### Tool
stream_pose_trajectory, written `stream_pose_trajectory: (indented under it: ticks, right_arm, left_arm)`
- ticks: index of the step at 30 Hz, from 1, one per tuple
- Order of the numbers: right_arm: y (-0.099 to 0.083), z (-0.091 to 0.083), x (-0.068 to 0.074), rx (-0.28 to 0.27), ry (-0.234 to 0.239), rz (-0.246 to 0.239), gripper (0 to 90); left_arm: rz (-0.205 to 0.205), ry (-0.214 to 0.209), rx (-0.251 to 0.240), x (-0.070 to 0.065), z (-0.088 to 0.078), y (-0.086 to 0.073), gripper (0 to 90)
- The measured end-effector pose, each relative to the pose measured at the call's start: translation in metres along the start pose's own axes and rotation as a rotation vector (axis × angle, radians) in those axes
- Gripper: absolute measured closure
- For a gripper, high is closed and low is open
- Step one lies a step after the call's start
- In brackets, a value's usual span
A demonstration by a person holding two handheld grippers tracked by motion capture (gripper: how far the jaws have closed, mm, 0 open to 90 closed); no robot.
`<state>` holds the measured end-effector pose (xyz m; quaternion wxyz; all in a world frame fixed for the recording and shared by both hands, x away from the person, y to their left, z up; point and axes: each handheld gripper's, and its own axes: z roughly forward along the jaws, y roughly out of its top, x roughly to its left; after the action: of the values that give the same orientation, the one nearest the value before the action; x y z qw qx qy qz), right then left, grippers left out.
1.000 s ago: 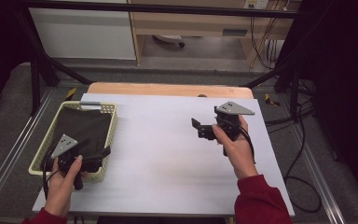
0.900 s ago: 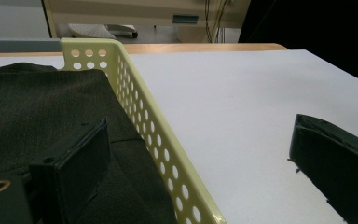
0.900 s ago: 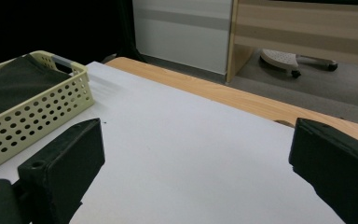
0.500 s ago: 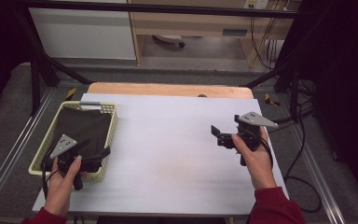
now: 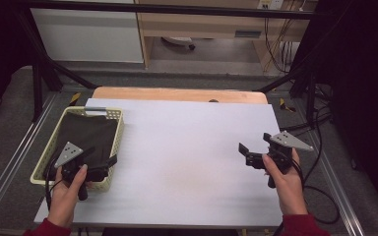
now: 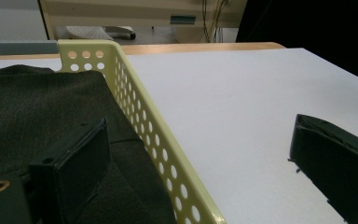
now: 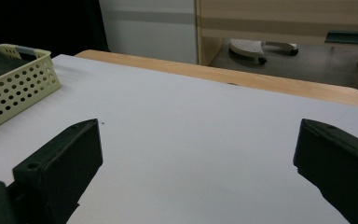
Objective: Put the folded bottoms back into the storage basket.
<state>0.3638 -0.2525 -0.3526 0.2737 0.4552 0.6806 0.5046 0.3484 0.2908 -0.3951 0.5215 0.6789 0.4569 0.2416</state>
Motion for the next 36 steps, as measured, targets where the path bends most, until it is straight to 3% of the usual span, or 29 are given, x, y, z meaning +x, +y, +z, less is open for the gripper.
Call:
stream_pose_trajectory:
  ticks: [11, 21, 29, 36]
  right_arm:
    - [-0.032, -0.019, -0.008, 0.006, -0.034, 0.04, 1.5]
    - [-0.059, -0.021, -0.003, 0.05, -0.071, 0.041, 1.9]
    - [-0.078, -0.016, 0.005, 0.099, -0.053, 0.047, 2.7]
    - [-0.088, -0.006, 0.017, 0.137, 0.013, 0.066, 3.6]
  left_arm:
    - [-0.005, 0.0, 0.0, 0.0, 0.0, 0.0, 5.4]
    - [-0.006, 0.006, -0.001, 0.0, 0.0, 0.0, 5.4]
    - [-0.003, -0.001, 0.002, 0.0, 0.0, 0.0, 5.4]
    - [-0.023, -0.017, -0.002, 0.002, -0.001, 0.0, 6.2]
